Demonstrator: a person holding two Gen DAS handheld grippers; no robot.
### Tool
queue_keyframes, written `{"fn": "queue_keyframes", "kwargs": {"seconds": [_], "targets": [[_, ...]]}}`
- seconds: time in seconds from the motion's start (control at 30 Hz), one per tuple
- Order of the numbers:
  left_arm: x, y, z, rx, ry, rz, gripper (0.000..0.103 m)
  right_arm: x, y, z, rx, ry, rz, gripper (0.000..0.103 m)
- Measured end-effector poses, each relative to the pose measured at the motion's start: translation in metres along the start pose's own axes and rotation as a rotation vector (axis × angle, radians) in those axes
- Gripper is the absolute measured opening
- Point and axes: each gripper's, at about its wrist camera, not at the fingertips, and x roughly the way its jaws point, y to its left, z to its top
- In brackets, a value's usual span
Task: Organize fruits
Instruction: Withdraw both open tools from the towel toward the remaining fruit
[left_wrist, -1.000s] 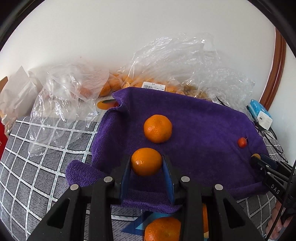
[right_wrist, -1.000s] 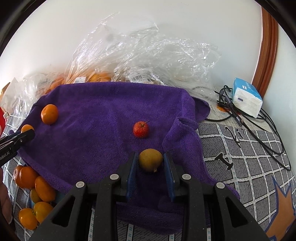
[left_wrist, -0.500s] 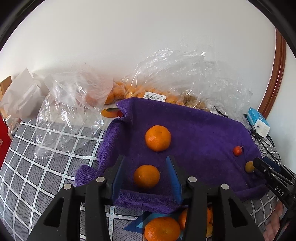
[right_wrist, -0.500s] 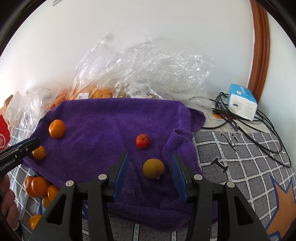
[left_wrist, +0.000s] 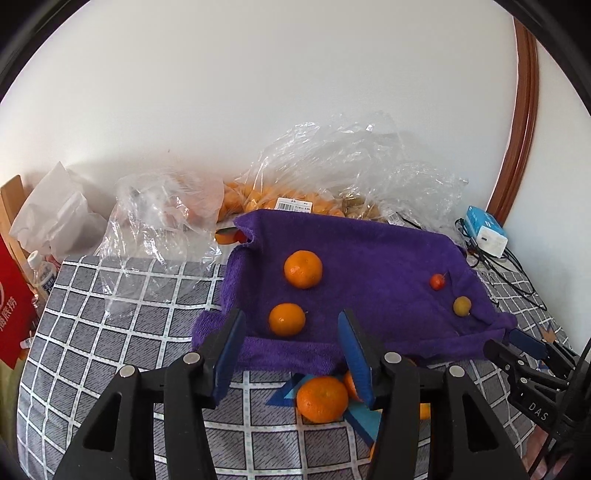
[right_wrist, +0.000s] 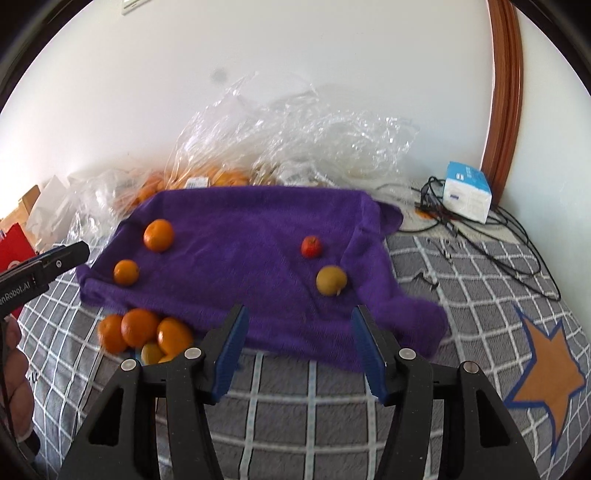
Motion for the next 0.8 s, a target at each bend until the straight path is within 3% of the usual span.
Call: {"fn": "queue_keyframes", "kwargs": {"seconds": [0.27, 0.43, 0.8], "targets": [[-0.003, 0.020, -0.026, 0.003, 0.090, -0.021, 0.050, 0.000, 0.023, -0.025, -0.001, 0.047, 0.038, 0.058], [-0.009, 0.033, -0.043, 0.018, 0.080, 0.016, 0.050, 0.007, 0.035, -0.035, -0.003, 0.082, 0.064, 0.058], [-0.009, 0.065, -0.052, -0.101, 0.073, 0.042, 0.053, 0.011, 0.055, -0.040, -0.023, 0.084, 0.102, 0.063]]}}
